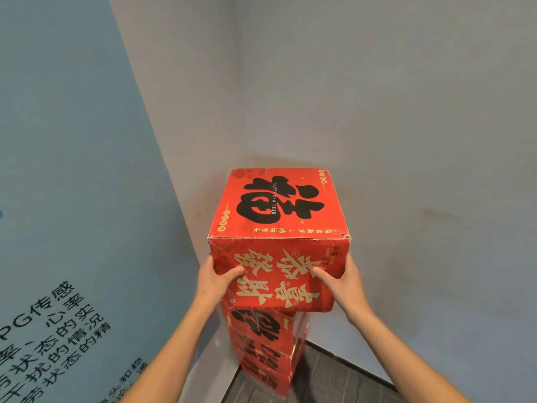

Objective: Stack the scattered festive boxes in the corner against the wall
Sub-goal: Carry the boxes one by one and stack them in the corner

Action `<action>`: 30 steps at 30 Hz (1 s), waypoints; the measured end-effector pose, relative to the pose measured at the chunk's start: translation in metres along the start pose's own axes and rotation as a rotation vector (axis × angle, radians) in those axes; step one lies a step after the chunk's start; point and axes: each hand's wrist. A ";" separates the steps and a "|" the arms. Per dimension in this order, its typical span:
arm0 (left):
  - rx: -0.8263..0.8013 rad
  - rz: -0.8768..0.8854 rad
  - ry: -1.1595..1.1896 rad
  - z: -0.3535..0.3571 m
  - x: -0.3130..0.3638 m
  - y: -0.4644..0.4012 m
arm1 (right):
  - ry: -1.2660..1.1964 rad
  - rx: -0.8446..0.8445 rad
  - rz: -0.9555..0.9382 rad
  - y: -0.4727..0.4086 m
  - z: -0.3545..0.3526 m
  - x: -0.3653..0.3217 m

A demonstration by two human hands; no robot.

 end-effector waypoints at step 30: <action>-0.205 -0.044 -0.004 -0.019 -0.096 -0.070 | 0.051 0.116 0.127 -0.012 0.072 0.048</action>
Point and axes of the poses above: each hand's wrist, its own y-axis away from the middle knuckle, its own z-axis out of the palm, x = y × z, and after that the axes turned 10 degrees about z, right-handed
